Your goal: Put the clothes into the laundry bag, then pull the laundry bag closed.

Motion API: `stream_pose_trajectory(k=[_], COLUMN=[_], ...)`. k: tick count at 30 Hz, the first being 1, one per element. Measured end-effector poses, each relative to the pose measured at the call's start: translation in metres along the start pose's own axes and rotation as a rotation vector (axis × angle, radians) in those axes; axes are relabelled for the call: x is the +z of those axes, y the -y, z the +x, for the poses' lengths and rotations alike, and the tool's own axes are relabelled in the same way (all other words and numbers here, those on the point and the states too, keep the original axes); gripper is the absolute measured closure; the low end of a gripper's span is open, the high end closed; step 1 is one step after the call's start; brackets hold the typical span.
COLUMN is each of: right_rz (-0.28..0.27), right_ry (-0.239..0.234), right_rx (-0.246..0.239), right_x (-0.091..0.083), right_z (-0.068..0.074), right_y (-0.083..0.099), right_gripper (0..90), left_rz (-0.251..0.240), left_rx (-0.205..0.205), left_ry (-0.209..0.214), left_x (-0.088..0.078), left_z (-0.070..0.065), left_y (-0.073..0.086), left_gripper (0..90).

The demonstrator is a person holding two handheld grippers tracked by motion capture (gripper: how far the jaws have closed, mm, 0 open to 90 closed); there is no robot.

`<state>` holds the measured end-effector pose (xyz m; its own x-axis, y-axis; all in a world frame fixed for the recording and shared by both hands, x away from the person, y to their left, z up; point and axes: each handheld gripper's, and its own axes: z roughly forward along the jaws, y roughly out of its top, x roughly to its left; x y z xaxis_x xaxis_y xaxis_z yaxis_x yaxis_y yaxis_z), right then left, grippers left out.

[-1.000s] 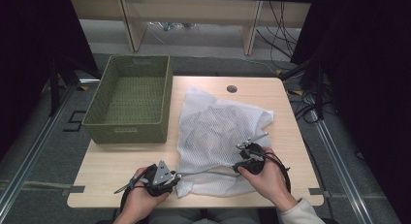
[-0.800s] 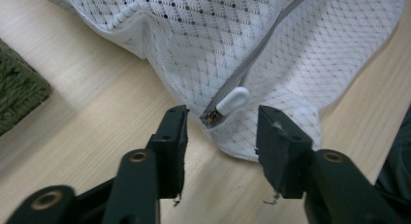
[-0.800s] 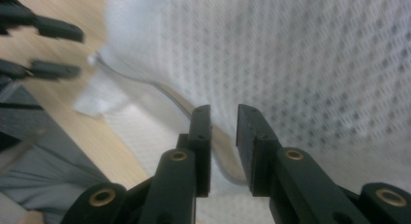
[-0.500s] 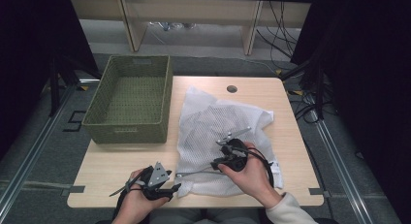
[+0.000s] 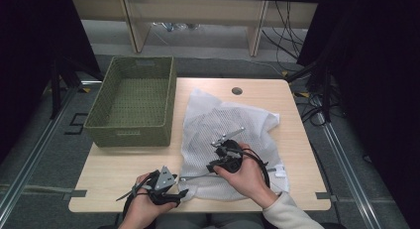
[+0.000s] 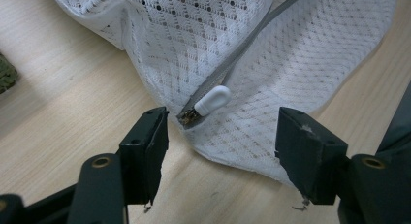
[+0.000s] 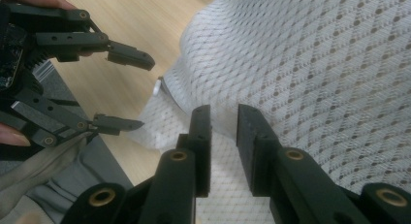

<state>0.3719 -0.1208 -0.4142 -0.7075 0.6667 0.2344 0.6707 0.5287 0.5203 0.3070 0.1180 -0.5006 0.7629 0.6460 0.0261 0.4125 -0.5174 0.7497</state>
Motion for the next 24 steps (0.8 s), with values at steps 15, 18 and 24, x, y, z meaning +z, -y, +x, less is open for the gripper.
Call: stream_pose_trajectory(k=[15, 18, 24], right_rz=[-0.015, -0.007, 0.003], right_ry=[0.006, -0.001, -0.008], right_rx=[-0.006, -0.042, -0.026], right_x=[-0.0006, 0.0024, 0.0032], right_z=[-0.0002, -0.0002, -0.0008], right_y=[0.0000, -0.0006, 0.0015], right_gripper=[76.4, 76.3, 76.2], left_rz=[-0.036, -0.028, -0.024], left_rx=[-0.035, -0.040, -0.005], left_ry=[-0.025, -0.016, -0.027], left_x=[-0.0020, -0.0018, 0.0012], left_z=[-0.0026, -0.0021, -0.0018], left_y=[0.0034, 0.0035, 0.0035], left_gripper=[33.4, 33.2, 32.7])
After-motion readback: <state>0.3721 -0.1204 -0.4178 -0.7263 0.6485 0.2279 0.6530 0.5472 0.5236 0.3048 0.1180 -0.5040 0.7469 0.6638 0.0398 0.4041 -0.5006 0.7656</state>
